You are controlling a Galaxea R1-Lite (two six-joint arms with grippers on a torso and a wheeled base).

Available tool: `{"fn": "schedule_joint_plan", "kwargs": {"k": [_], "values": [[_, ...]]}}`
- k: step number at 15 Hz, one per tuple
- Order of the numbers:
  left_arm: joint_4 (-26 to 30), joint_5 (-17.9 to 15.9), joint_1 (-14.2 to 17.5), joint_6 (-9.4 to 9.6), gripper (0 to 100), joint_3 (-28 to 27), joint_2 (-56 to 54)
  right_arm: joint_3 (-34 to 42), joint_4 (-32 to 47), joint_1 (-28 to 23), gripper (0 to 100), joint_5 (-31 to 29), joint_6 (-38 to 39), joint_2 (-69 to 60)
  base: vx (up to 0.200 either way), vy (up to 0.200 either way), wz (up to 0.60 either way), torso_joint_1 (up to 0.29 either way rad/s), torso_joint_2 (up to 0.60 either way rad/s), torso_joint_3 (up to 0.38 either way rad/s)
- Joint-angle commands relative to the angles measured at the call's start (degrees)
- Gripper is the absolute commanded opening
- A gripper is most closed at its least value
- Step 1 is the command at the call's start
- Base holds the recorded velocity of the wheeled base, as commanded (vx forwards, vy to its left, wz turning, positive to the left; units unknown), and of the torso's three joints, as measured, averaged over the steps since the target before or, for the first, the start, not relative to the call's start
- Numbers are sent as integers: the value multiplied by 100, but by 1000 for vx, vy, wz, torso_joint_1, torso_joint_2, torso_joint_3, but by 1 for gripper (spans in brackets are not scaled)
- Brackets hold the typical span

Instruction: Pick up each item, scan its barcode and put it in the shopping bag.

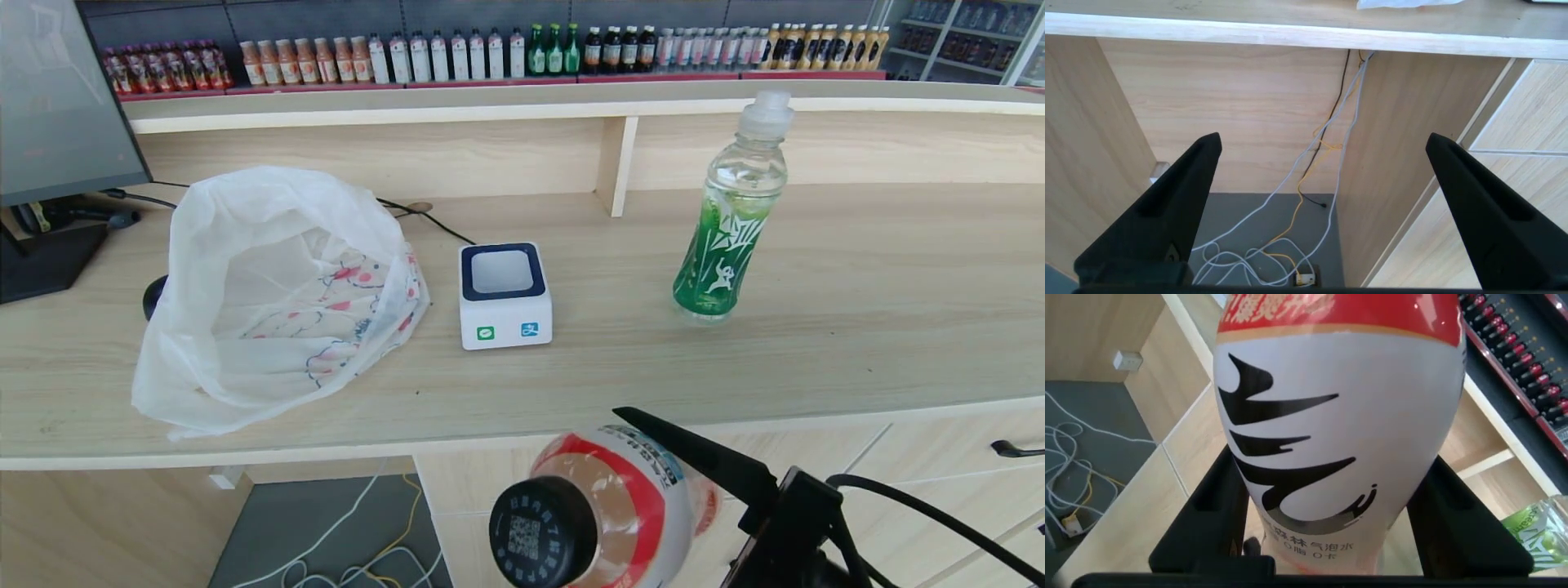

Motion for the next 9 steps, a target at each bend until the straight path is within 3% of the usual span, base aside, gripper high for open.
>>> {"fn": "schedule_joint_plan", "kwargs": {"k": [1,7,9], "values": [[-2,1,4,2,100,0,-2,-33,-2,3,0,10,-99,109,0,0,0,0,0,0],[-2,1,4,2,100,0,-2,-95,-213,3,0,45,-952,127,0,0,0,0,0,0],[-2,1,4,2,100,0,-2,-209,-274,3,0,317,-1382,144,0,0,0,0,0,0]]}}
